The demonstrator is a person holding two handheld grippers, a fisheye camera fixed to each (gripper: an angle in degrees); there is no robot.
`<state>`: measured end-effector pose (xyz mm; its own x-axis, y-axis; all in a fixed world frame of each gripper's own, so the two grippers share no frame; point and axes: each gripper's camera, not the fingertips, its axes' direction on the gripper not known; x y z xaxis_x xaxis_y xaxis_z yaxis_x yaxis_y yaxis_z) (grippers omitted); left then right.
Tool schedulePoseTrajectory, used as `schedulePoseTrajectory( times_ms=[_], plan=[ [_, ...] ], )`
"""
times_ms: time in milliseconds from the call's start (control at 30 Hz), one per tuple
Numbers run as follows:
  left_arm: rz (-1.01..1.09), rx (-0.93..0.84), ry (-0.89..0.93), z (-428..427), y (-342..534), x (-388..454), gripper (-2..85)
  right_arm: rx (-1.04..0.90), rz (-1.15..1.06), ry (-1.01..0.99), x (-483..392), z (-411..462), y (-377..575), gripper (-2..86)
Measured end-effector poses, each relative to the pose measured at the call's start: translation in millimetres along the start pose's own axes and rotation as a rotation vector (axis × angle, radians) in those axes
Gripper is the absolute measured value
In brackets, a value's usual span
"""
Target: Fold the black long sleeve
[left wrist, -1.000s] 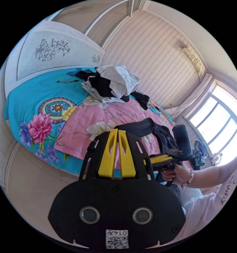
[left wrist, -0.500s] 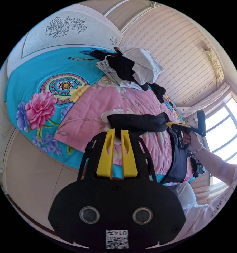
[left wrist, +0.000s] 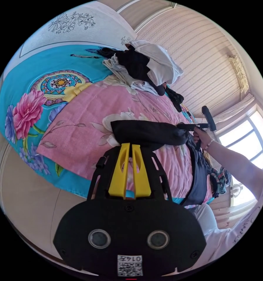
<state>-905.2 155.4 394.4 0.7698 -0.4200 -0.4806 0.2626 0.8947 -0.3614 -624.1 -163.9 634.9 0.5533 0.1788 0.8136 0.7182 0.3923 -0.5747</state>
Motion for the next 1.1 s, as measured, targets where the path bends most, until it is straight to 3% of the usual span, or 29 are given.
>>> schedulePoseTrajectory(
  times_ms=[333, 433, 633, 833, 1100],
  plan=[
    [0.099, -0.037, 0.028, -4, -2, 17, -1.0, 0.153, -0.004, -0.037, 12, -50, 16, -0.2],
    [0.088, -0.145, 0.032, 21, -2, 18, -1.0, 0.103, -0.006, -0.012, 15, -46, 24, 0.4],
    [0.075, -0.129, 0.067, 38, 2, 28, -1.0, 0.032, -0.063, -0.016, 25, -40, 53, 6.3],
    [0.129, -0.169, 0.044, 63, 5, 53, -1.0, 0.021, -0.069, -0.006, 42, -50, 85, 0.8],
    [0.044, -0.139, 0.047, 103, 18, 76, -0.2, 0.118, 0.035, -0.108, 85, -65, 154, 0.5]
  ],
)
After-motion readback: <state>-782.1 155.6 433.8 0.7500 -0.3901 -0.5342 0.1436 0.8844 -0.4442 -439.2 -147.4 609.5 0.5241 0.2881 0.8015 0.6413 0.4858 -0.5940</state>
